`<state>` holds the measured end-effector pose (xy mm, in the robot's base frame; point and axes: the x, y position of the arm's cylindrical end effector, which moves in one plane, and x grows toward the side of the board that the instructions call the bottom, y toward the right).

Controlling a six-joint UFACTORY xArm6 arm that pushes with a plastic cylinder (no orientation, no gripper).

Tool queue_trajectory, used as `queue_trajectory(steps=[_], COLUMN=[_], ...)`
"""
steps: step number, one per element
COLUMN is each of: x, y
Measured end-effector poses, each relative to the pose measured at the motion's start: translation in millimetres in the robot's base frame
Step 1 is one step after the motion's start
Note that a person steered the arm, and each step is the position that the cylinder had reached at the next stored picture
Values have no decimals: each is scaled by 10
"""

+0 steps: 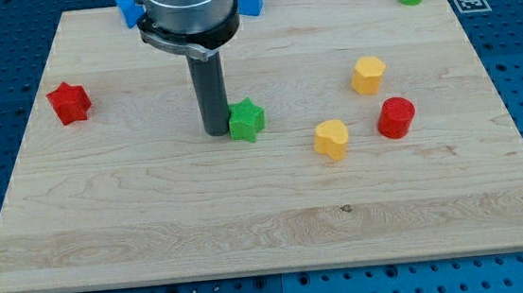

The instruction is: Move the red star diagonally to the green star

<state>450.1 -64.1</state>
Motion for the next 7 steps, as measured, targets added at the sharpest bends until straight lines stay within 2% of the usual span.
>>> queue_trajectory(steps=[2, 3, 4, 6, 7], x=[-85, -332, -467, -696, -649], y=[-1457, -2252, -2403, -1998, -1871])
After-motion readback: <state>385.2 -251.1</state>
